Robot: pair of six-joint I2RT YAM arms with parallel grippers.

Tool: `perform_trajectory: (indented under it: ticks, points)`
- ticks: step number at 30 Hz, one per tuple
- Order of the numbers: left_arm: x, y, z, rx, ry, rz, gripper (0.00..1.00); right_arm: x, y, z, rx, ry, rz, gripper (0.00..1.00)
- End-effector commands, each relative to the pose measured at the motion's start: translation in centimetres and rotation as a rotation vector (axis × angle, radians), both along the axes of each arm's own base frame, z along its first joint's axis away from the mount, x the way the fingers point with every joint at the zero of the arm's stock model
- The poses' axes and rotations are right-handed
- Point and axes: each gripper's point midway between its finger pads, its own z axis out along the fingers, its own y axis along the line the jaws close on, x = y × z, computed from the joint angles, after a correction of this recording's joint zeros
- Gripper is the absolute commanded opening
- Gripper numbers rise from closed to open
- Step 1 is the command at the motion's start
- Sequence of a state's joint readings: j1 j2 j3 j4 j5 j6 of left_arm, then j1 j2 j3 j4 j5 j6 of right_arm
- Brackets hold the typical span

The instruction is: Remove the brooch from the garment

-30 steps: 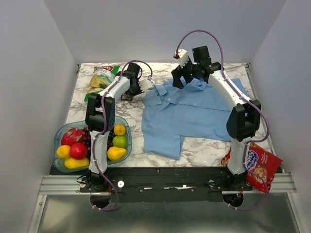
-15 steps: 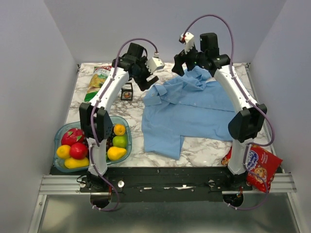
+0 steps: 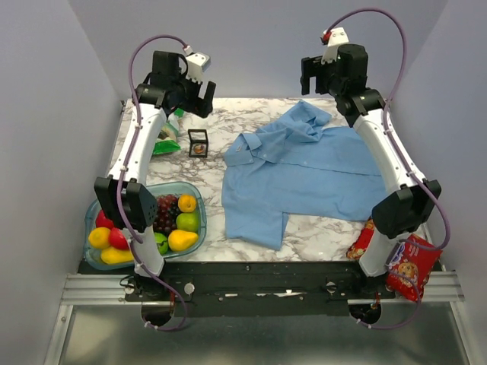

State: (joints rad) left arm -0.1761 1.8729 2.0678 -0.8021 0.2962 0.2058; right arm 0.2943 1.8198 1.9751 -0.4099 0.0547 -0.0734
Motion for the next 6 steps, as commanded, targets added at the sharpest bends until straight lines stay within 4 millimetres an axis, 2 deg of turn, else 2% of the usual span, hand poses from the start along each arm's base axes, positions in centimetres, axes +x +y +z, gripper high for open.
perform_trajectory:
  ticks: [1, 2, 6]
  points:
    - [-0.6, -1.1, -0.4, -0.107, 0.043, 0.049, 0.99, -1.3, -2.5, 2.0, 0.001, -0.063, -0.122, 1.0]
    - [-0.3, -0.9, -0.5, -0.118, 0.048, 0.057, 0.99, -1.5, -2.6, 1.1, -0.012, -0.051, -0.122, 0.99]
    - [1.3, -0.6, -1.0, -0.198, 0.081, 0.123, 0.99, -2.4, -3.0, 0.6, -0.041, -0.048, -0.119, 1.0]
